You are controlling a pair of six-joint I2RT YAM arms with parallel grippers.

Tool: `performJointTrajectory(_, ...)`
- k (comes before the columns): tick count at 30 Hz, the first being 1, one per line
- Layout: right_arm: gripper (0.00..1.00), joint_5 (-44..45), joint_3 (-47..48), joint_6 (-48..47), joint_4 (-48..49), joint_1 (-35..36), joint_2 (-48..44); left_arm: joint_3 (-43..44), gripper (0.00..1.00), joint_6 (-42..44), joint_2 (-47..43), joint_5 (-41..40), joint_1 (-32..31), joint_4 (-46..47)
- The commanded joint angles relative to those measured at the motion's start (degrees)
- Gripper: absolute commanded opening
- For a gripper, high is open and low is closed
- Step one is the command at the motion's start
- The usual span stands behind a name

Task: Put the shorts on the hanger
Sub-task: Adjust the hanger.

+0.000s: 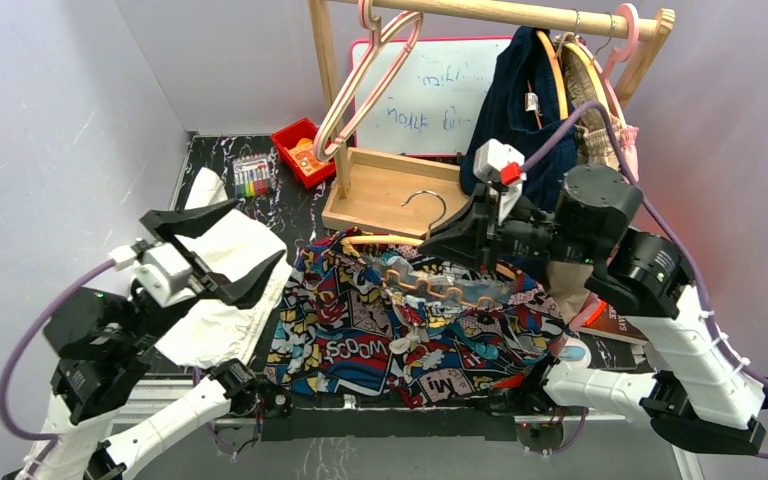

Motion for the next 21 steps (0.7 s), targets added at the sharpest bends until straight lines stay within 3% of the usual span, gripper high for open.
performJointTrajectory(1,0.0,1.2,0.5,0.0,6.6,-0.1,-2.1,-5.1,0.98,-1.8,-3.3,-4.7,-0.3,-0.7)
performJointTrajectory(7,0.0,1.4,3.8,-0.8,6.3,-0.1,-0.5,-9.5,0.98,-3.8,-7.0,-9.9,-0.3,-0.3)
performJointTrajectory(11,0.0,-2.1,20.4,-1.0,7.1,-0.1,4.2,-9.5,0.98,-4.7,-8.5,-12.4,-0.3,1.6)
performJointTrajectory(14,0.0,-9.0,30.3,2.5,13.5,-0.1,5.3,-9.4,0.98,-6.0,-9.6,-15.0,-0.3,3.3)
performJointTrajectory(18,0.0,-9.5,30.6,2.4,15.4,-0.1,4.5,-8.7,0.98,-6.7,-10.1,-15.4,-0.3,1.4)
performJointTrajectory(21,0.0,-6.4,23.5,0.7,14.4,-0.1,3.1,-9.3,0.98,-6.7,-11.0,-16.7,-0.3,0.7)
